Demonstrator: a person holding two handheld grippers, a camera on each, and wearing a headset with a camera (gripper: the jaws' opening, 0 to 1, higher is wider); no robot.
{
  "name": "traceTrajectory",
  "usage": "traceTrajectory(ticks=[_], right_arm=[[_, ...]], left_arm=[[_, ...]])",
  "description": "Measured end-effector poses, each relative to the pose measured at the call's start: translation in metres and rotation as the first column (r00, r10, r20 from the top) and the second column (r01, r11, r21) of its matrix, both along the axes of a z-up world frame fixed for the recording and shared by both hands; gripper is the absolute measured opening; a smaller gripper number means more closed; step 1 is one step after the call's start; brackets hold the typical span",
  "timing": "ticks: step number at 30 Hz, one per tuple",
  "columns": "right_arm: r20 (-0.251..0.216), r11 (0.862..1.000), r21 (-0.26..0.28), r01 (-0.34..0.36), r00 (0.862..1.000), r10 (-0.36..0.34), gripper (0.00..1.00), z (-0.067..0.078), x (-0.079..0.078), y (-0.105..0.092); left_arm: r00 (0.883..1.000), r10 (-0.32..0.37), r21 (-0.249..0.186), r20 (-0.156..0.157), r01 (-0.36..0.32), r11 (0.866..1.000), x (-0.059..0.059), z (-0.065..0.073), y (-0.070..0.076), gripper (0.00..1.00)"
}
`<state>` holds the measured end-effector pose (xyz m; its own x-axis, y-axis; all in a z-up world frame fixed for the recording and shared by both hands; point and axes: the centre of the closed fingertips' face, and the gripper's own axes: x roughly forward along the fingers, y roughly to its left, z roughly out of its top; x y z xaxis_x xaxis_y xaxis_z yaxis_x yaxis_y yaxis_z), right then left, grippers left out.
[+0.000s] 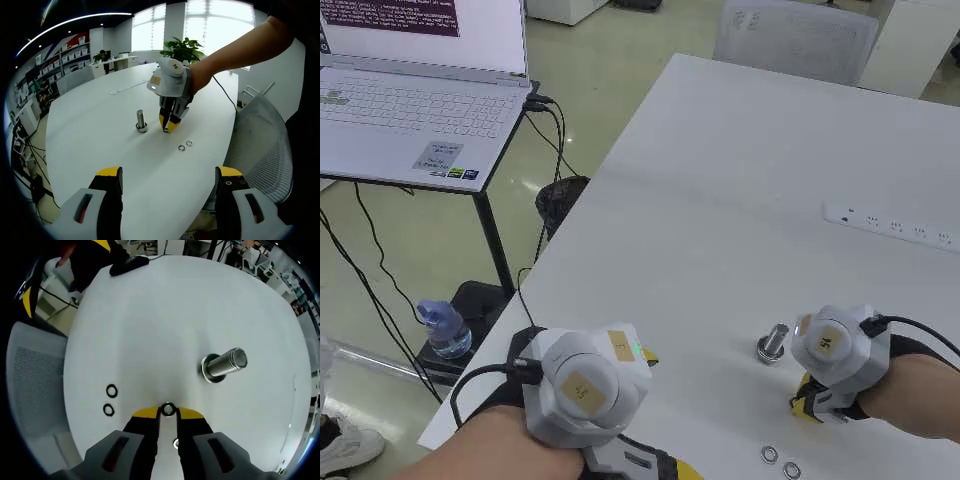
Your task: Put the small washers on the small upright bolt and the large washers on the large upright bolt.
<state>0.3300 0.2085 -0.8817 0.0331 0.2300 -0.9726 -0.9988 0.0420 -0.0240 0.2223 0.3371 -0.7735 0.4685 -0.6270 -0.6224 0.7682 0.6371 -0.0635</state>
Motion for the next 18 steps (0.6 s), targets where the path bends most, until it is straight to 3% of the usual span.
traceTrajectory(ticks=[4, 10, 18], right_arm=[[0.017, 0.999, 0.016, -0.041, 0.999, 0.041, 0.14, -0.0001, -0.0009, -0.0004], [-0.007, 0.999, -0.001, 0.038, 0.999, -0.038, 0.13, -0.0005, 0.0029, 0.0005], [-0.026, 0.998, 0.009, 0.068, 0.997, -0.068, 0.12, 0.0014, 0.0005, -0.0026]], left_arm=[[1.000, -0.002, 0.000, -0.006, 0.002, 1.000, -0.0019, -0.0002, 0.0007, 0.72], [1.000, 0.003, -0.002, -0.007, -0.003, 1.000, -0.0027, 0.0001, 0.0008, 0.71], [1.000, 0.001, -0.002, -0.004, -0.001, 1.000, -0.0010, 0.0008, -0.0012, 0.70]])
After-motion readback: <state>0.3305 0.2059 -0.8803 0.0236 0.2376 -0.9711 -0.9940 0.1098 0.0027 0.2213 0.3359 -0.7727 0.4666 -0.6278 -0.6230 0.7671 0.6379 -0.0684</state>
